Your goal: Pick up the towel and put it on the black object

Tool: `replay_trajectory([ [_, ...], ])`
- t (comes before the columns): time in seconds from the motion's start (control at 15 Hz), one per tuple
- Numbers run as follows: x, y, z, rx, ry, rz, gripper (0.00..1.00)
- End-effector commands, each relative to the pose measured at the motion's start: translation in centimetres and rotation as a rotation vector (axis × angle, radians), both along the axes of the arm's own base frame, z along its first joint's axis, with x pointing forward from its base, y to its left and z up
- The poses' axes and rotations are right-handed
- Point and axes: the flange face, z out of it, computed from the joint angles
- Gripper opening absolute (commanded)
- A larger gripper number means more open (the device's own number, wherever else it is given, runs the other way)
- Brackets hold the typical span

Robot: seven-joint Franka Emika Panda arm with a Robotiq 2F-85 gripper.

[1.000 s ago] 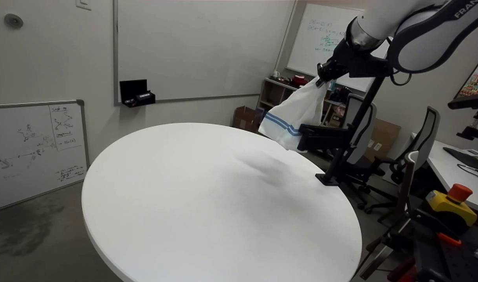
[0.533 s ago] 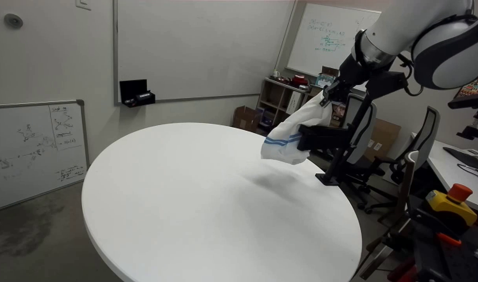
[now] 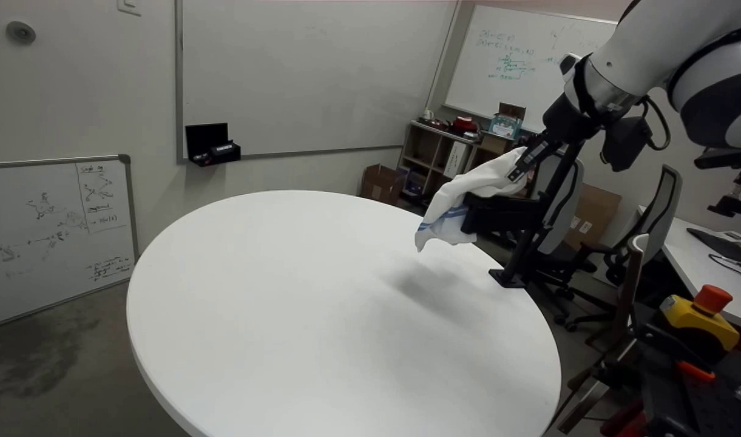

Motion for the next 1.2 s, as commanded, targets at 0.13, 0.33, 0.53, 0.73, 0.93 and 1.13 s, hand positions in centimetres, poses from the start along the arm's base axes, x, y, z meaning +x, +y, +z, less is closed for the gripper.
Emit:
replay_trajectory([
  [0.13, -2.8, -0.7, -0.5, 0.003, 0.049, 0.088, 0.01],
  [0.33, -4.2, -1.0, -0.8, -0.016, 0.073, 0.113, 0.01],
  [0.53, -5.8, -0.4, -2.0, -0.029, 0.143, 0.172, 0.01],
  [0.73, -6.2, 0.2, -3.6, -0.048, 0.249, 0.234, 0.01],
  [0.93, -6.2, 0.5, -4.4, -0.06, 0.32, 0.245, 0.36],
  [1.13, -6.1, 0.6, -4.6, -0.056, 0.35, 0.254, 0.58],
])
